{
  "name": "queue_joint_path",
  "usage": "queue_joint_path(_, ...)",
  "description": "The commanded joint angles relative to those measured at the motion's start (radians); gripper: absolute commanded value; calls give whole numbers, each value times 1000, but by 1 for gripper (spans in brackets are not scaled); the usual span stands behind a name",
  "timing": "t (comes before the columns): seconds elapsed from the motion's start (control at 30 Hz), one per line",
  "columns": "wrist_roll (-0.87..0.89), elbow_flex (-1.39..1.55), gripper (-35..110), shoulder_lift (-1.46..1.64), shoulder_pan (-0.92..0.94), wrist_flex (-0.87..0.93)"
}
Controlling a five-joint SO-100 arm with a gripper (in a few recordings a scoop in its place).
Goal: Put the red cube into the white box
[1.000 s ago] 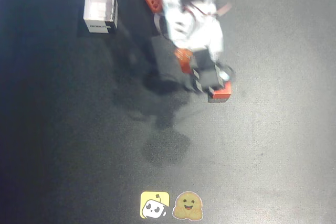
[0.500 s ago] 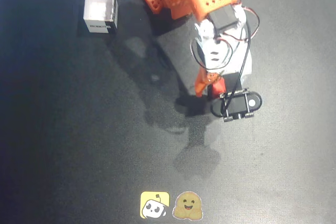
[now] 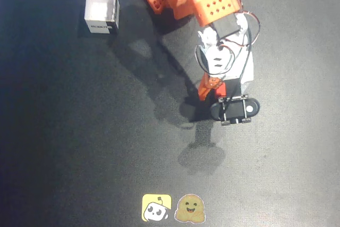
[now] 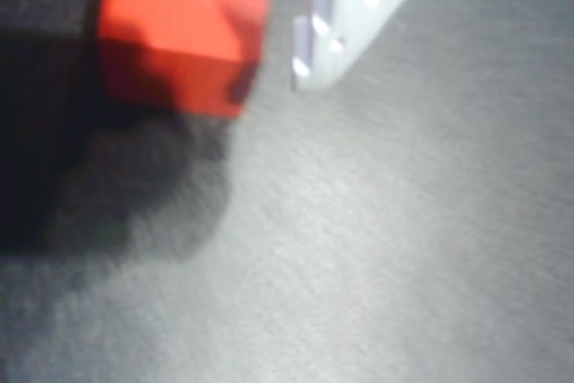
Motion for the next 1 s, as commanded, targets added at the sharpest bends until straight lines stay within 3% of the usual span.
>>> queue_joint_path(0.0,17,8,29,44,-5,-26)
queue_joint_path(0.53,114,149,25,92,-74,-123)
queue_joint_path(0.83,135,268,0,75,-61,-255)
queue_joint_path(0.97,141,275,0,91,-49,-247)
